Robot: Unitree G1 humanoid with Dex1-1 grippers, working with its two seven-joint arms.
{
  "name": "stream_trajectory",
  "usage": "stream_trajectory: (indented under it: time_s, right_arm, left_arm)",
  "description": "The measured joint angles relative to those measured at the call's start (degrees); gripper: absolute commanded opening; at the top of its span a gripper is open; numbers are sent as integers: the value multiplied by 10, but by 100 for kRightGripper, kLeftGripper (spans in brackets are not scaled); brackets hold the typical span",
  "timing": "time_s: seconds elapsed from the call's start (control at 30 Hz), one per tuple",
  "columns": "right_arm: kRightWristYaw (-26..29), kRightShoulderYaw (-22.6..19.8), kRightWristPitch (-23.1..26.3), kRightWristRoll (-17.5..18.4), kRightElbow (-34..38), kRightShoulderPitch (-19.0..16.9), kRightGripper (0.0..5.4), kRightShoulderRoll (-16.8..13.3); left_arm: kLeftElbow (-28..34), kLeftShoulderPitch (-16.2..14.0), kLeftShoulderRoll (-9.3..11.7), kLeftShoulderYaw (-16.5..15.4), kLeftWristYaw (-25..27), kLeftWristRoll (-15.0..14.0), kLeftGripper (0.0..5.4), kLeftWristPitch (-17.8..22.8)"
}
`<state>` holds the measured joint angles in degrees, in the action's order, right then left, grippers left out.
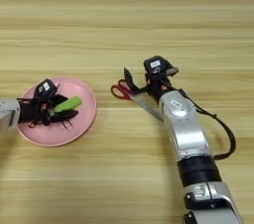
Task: Move the objects on the table
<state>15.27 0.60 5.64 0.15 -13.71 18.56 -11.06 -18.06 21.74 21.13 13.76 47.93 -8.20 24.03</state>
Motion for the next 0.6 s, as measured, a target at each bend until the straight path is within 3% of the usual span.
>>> stream_trajectory:
  time_s: [0.47, 0.6]
  right_arm:
    - [0, 0, 0, 0, 0, 0, 540, 0]
    - [0, -1, 0, 0, 0, 0, 540, 0]
  left_arm:
    - [0, -1, 0, -1, 0, 2, 149, 1]
    - [0, -2, -2, -4, 0, 1, 136, 1]
